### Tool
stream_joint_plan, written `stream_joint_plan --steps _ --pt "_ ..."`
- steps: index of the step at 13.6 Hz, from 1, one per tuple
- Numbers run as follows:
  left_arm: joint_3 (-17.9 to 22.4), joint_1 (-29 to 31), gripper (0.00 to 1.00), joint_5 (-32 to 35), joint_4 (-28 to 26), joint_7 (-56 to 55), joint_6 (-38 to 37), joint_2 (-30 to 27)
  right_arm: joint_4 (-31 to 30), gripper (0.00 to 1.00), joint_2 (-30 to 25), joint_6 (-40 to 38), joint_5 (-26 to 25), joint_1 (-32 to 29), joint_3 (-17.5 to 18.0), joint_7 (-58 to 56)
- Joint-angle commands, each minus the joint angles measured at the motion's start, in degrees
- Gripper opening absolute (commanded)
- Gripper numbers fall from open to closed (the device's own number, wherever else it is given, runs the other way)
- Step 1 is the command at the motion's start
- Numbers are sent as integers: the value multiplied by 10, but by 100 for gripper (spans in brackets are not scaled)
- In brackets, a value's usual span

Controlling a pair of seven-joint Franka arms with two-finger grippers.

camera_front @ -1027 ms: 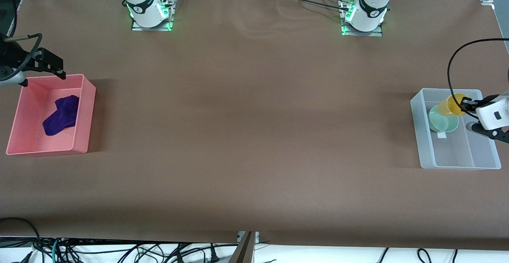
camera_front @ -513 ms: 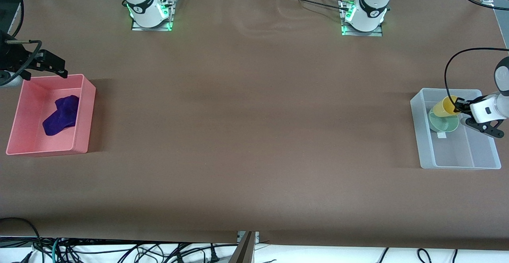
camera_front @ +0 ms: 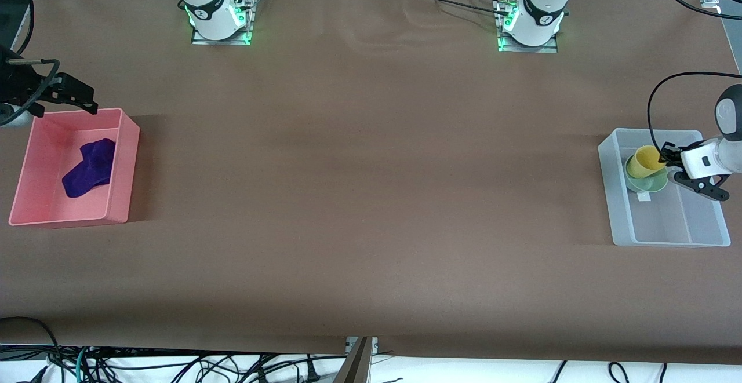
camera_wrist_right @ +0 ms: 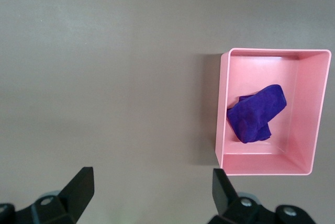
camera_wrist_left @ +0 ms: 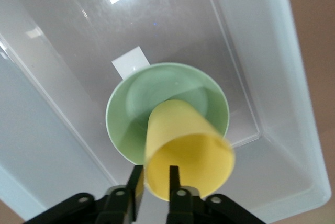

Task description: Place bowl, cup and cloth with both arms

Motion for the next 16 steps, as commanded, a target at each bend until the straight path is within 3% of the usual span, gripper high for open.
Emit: stream_joint_plan --steps 1,6,10,12,14,16 --pt "-49 3 100 3 31 7 -55 -36 1 100 -3 -2 0 -4 3 4" --pt "-162 3 100 -82 157 -75 -229 -47 1 100 -3 -2 0 -4 3 5" --pt "-283 1 100 -76 223 -272 -309 -52 1 100 -3 -2 2 -4 3 5" --pt "-304 -14 100 -75 245 -296 -329 -52 1 100 -3 -2 2 -4 3 5" --pt "-273 -60 100 -83 247 -301 -326 -87 1 100 -3 -2 4 -4 3 5" --pt "-94 -200 100 -131 245 -301 -305 -128 1 100 -3 -2 4 -5 3 5"
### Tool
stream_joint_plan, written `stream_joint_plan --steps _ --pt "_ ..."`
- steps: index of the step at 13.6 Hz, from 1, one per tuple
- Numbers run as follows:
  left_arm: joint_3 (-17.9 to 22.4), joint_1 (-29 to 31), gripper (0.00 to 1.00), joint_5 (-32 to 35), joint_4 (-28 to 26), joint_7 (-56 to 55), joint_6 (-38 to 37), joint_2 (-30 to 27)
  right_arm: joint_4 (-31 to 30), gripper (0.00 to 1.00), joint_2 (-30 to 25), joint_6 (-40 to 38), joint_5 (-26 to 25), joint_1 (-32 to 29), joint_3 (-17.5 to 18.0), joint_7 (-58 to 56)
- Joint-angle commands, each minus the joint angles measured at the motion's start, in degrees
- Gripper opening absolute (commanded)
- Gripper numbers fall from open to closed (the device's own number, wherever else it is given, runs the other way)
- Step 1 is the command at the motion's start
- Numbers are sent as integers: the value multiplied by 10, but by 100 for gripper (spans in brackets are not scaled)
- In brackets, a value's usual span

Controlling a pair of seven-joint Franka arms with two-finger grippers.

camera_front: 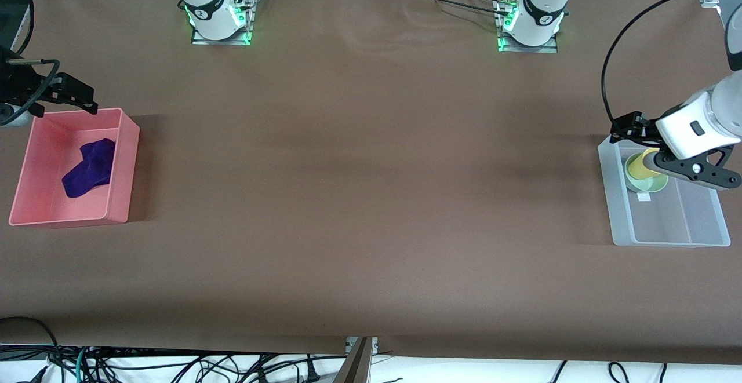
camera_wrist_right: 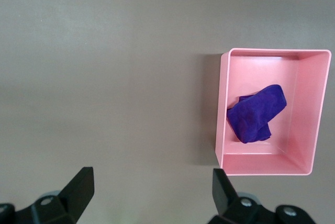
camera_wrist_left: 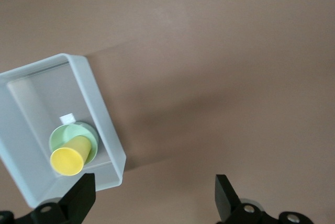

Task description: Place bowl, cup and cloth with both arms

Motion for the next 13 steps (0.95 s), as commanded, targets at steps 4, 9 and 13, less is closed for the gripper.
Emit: stream_joint_plan --steps 4,9,13 --pt "370 -295 100 -171 -151 -3 117 -172 1 100 -3 -2 5 -4 3 5" --pt "429 -351 100 -168 -226 -23 165 -219 0 100 -3 -2 4 -4 3 5" --pt "429 -351 100 -168 -226 -22 161 -218 1 100 -3 -2 5 -5 3 5"
